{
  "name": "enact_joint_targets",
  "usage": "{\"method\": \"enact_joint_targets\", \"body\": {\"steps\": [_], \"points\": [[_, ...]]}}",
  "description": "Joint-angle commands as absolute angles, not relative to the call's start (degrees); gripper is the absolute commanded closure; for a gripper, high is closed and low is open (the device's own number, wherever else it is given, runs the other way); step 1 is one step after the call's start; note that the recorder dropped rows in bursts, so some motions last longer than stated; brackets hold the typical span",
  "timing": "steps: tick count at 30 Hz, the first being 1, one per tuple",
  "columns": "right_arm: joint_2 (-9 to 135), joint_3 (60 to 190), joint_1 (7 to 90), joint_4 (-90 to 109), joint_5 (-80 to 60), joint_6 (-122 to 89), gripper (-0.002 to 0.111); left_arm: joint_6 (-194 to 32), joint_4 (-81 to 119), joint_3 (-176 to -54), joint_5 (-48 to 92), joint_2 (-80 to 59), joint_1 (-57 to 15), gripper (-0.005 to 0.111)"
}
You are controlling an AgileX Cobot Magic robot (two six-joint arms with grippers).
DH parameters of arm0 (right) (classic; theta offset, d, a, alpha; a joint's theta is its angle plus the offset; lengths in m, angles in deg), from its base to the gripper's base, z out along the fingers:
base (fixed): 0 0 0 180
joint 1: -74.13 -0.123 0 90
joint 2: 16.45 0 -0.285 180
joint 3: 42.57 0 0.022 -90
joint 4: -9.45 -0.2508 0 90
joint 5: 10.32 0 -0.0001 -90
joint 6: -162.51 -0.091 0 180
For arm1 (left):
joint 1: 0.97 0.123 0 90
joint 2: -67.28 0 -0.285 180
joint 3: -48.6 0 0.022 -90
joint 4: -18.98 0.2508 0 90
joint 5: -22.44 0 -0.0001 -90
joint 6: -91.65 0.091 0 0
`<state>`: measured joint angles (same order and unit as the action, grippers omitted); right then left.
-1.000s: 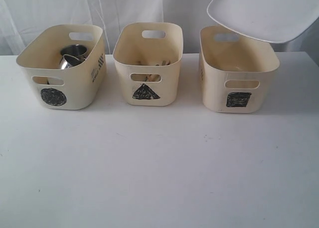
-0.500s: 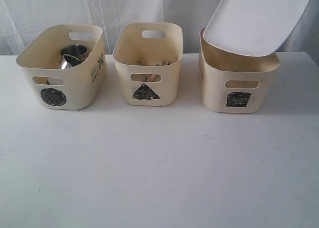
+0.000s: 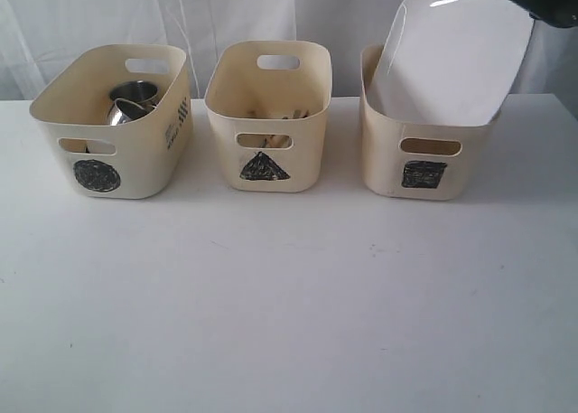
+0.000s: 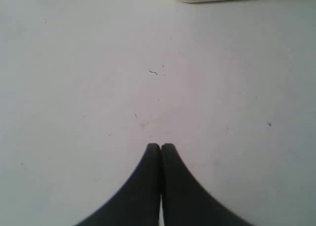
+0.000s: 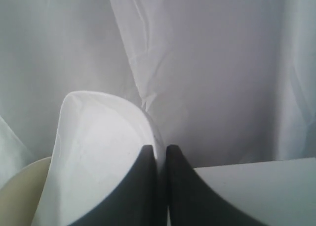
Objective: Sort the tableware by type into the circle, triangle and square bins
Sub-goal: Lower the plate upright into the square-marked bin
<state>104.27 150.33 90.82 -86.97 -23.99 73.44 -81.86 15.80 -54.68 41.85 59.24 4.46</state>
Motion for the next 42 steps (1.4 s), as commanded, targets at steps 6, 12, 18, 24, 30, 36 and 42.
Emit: {"method": "enact_joint_targets", "body": {"steps": [6,12,18,24,30,36,42], "points": [[106.16,151.03,90.11,-87.95,-22.99,80.82,0.108,-81.95,15.59,-54.18,42.62,59.5,4.56,0.107],[105.81,151.03,90.11,-87.95,-29.22,91.39,0.108,-81.95,15.59,-54.18,42.62,59.5,4.56,0.107],[105.79,150.92,89.58,-87.95,-34.45,93.78,0.108,-81.95,15.59,-54.18,42.62,59.5,4.56,0.107],[105.79,150.74,89.37,-85.99,-32.95,92.76,0.108,-81.95,15.59,-54.18,42.62,59.5,4.56,0.107],[106.37,150.79,88.78,-77.77,-33.12,84.82,0.108,-81.95,15.59,-54.18,42.62,59.5,4.56,0.107],[106.6,150.79,88.78,-75.11,-33.12,77.83,0.108,-81.95,15.59,-54.18,42.62,59.5,4.56,0.107],[106.6,150.79,88.78,-74.01,-35.7,76.12,0.095,-81.95,15.59,-54.18,42.62,59.5,4.56,0.107]]}}
